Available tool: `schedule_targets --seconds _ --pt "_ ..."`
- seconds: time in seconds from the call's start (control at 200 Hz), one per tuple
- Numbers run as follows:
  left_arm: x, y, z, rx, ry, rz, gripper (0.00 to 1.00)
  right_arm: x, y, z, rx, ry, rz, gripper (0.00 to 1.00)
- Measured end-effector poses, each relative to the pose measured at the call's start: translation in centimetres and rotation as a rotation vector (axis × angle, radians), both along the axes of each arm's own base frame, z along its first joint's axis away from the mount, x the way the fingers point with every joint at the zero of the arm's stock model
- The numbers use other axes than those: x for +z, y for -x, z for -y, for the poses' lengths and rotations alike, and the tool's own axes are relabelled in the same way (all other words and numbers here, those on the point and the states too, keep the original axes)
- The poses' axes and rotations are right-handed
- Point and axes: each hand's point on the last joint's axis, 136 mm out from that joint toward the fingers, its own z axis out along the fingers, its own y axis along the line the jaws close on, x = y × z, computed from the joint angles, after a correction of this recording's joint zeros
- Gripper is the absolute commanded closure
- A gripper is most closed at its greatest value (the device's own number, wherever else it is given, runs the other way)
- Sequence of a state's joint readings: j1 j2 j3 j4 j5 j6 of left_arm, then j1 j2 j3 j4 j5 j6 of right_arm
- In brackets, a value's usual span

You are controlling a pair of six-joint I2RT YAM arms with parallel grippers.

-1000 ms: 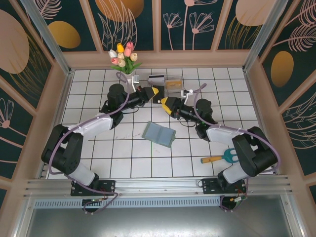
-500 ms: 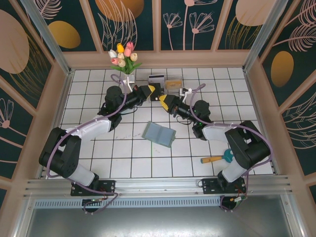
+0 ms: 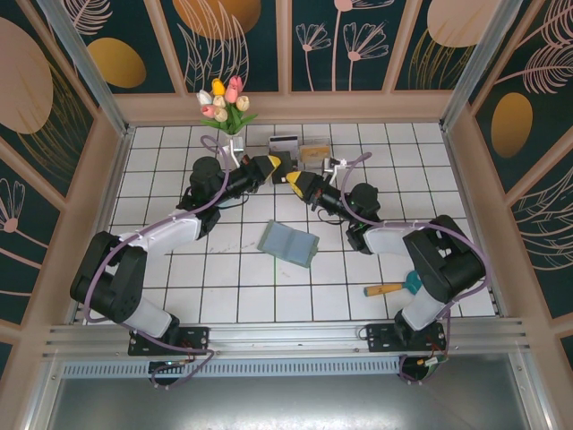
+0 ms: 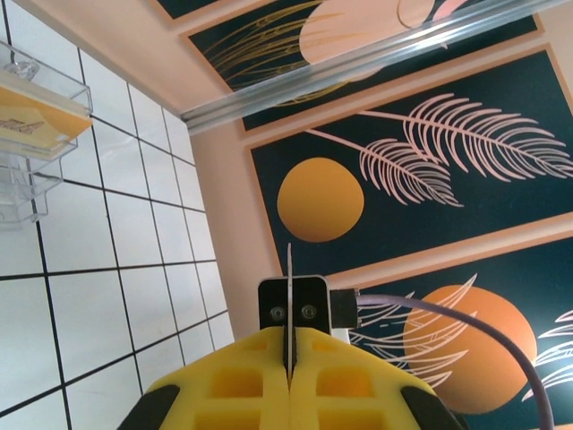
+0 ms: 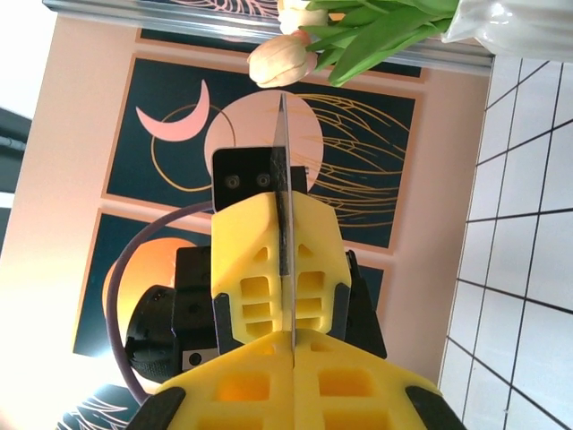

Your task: Take the credit cards out of the card holder

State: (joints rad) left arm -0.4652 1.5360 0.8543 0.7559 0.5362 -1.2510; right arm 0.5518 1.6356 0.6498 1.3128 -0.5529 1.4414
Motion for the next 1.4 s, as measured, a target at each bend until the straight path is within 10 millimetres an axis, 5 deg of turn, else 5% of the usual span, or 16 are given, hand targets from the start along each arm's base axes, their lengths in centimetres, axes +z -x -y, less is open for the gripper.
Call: schedule_targets --seconds 0.16,0.295,0.475,0.646,0.786,0.916,1.116,1.401 --pt "-1.5 -0.3 -0.2 0.008 -0.064 -0.04 0.36 -1.6 -0.3 -0.2 -0.015 0.084 0.006 1.0" --pt "-3.3 -0.9 -2.0 0.055 -0.157 -0.087 0.19 -3.2 -1.3 0.1 -0.041 0.253 0.041 1.0" --pt "-4.3 -2.2 -8.1 0.218 -0.294 -0.107 0.05 -2.8 -4.2 2.8 -0.118 0.473 0.151 1.0" --pt "-5.7 -1.9 -13.1 0.346 -0.407 -0.137 0.01 -1.9 -7.0 5.6 -0.186 0.68 0.25 1.0" --pt "-9.3 -0.8 -15.3 0.371 -0.483 -0.219 0.01 -0.2 -8.4 6.4 -0.222 0.826 0.349 1.0" --pt "-11.9 0.4 -15.8 0.349 -0.53 -0.276 0.02 1.4 -9.0 6.6 -0.24 0.902 0.482 1.0" --pt "-12.4 0.7 -15.8 0.33 -0.567 -0.263 0.02 1.3 -11.0 5.5 -0.164 1.038 0.667 1.0" --pt "-13.7 1.0 -16.0 0.302 -0.632 -0.267 0.01 -2.9 -12.0 3.3 0.148 1.223 0.974 1.0"
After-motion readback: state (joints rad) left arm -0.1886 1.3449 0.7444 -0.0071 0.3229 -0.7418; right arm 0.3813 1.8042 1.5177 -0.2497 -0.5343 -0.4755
